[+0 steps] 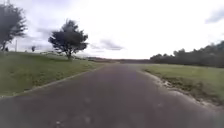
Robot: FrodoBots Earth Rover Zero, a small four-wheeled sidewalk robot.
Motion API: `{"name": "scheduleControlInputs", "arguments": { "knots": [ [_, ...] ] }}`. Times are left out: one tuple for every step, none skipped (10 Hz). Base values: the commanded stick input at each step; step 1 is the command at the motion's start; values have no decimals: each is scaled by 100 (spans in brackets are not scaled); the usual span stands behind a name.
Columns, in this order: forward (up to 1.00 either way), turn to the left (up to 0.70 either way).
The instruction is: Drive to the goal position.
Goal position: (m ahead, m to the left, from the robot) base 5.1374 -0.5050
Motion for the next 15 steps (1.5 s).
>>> {"name": "scheduleControlInputs", "arguments": {
  "knots": [
    [70,0],
    [70,0],
    [70,0],
    [70,0],
    [70,0],
    [70,0],
    [70,0],
    [70,0],
    [70,0],
    [70,0],
    [70,0],
    [70,0],
    [70,0],
    [70,0],
    [70,0]
  ]
}}
